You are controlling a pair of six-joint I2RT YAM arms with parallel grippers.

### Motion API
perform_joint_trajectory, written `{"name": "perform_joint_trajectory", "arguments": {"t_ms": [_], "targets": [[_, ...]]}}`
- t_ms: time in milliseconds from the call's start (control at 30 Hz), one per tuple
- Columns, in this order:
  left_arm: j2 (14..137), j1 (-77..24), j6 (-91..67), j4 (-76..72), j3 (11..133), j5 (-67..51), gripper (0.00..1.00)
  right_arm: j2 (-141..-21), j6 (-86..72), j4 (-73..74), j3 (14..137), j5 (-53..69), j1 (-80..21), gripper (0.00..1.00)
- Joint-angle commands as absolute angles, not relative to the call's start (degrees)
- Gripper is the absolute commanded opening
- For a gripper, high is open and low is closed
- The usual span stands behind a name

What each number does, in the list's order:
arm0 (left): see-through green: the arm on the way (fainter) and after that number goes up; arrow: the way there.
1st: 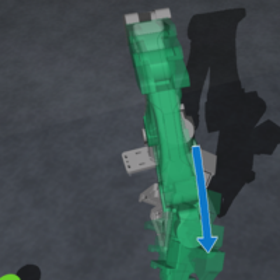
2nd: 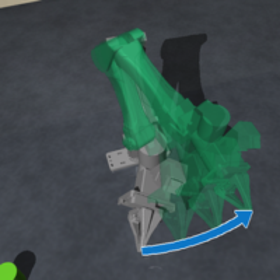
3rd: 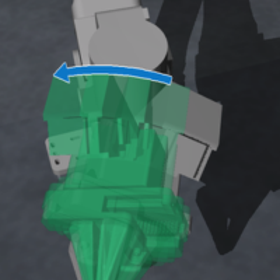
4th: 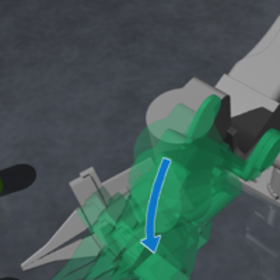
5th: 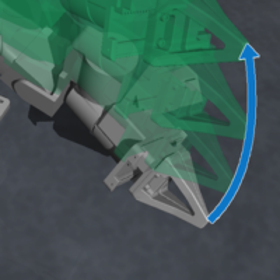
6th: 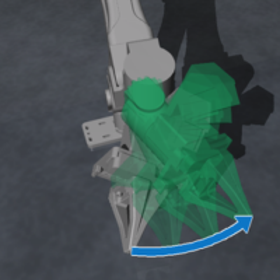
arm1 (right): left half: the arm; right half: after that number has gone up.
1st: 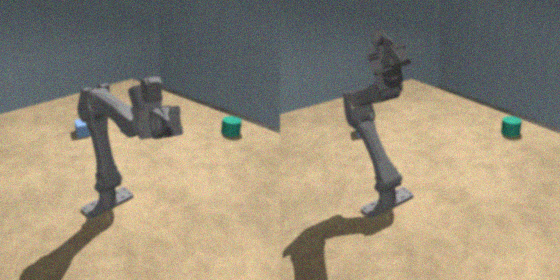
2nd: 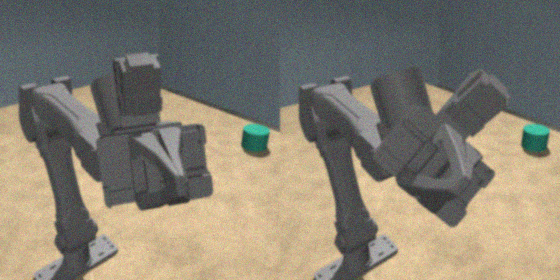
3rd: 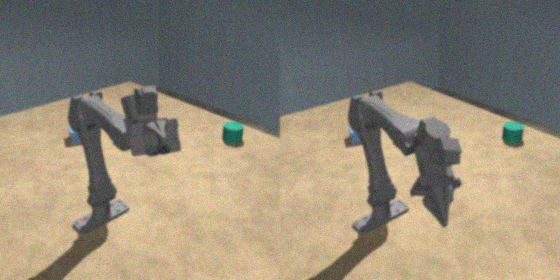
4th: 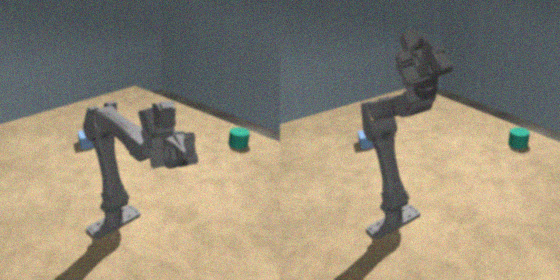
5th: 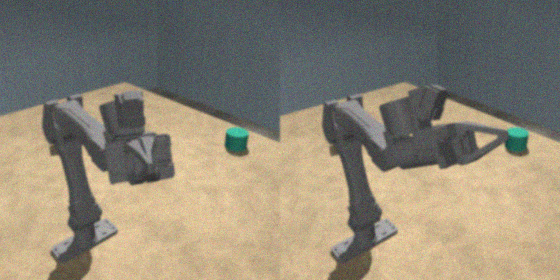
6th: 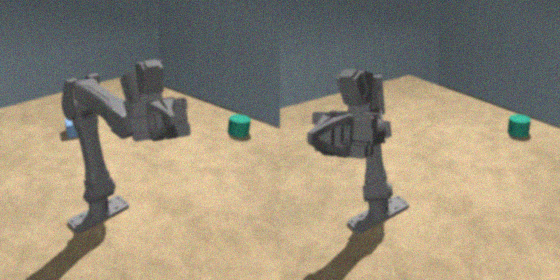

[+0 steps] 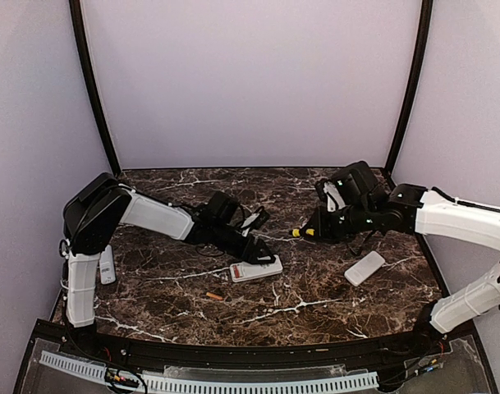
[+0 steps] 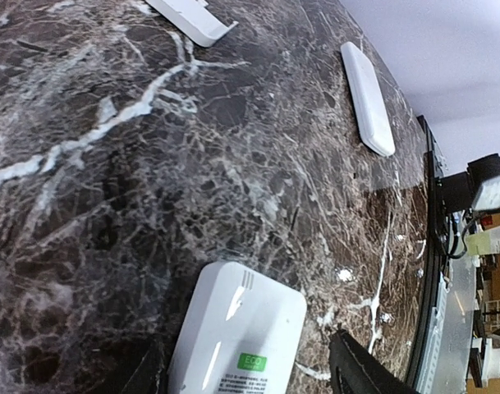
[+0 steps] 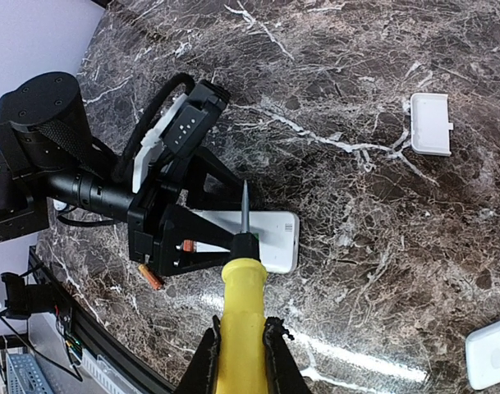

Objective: Unload the batteries from the remote control
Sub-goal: Remove the battery from the remote control without the battery cover.

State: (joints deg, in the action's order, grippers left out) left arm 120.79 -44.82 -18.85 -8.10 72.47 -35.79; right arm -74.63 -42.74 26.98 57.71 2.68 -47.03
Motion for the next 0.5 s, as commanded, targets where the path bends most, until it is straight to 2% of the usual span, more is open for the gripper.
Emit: {"name": "perform_joint_trajectory", "arguments": {"t_ms": [0, 200, 467], "targets": [[121.2, -46.7, -16.1, -6.7, 72.7, -42.4, 0.66, -73.0, -43.4, 25.8, 56.8, 1.2, -46.6, 0.0], [119.3, -47.7, -15.6, -7.4, 72.1, -43.3, 0.65, -72.2, -43.8, 26.2, 56.7, 0.5, -46.6, 0.0], [107.8, -47.0, -19.9, -10.4, 65.5, -31.3, 0.66, -71.0, -44.7, 25.4, 55.3, 0.5, -46.6, 0.0]]}}
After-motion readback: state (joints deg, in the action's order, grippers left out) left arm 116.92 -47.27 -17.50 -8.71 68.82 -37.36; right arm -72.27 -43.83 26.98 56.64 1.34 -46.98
